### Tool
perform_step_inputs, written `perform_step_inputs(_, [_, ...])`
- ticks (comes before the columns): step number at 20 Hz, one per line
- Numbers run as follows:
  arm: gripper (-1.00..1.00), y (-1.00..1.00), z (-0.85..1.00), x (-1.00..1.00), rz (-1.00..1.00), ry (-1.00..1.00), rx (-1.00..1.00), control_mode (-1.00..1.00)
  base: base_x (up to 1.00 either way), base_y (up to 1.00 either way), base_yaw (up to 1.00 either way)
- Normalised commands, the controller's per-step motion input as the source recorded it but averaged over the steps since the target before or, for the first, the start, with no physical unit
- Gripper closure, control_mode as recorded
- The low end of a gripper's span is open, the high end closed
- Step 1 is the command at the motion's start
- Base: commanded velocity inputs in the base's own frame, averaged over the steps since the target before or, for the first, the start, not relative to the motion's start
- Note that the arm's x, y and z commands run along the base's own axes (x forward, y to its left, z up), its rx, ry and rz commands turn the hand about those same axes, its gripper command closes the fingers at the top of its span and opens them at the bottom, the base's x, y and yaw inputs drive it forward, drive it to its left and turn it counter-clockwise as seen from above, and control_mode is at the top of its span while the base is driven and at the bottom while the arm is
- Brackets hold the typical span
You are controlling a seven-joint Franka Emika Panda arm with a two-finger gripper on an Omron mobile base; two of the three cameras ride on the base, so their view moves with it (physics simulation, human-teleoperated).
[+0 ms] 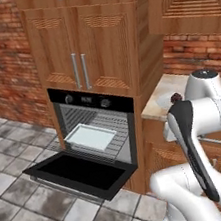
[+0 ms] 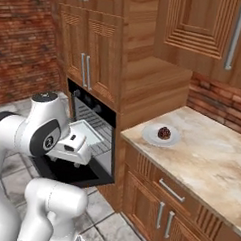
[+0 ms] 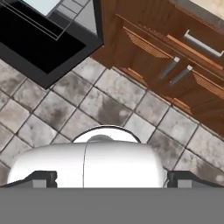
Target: Take the baked cake out of the oven and place it on the plate for cooling. Then close the oven door.
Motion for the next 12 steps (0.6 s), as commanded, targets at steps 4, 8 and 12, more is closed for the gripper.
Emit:
perform_step_inputs(4, [-1.00, 0.00, 0.00, 0.00, 0.00, 0.00, 0.00, 1.00, 0.08, 0.44, 0.24])
perform_step_inputs(8, [-1.00, 0.00, 0.00, 0.00, 0.00, 0.00, 0.00, 1.00, 0.09, 0.29, 0.33])
perform_step_inputs(12, [-1.00, 0.00, 0.00, 0.00, 0.00, 0.00, 0.00, 1.00, 0.16, 0.04, 0.39])
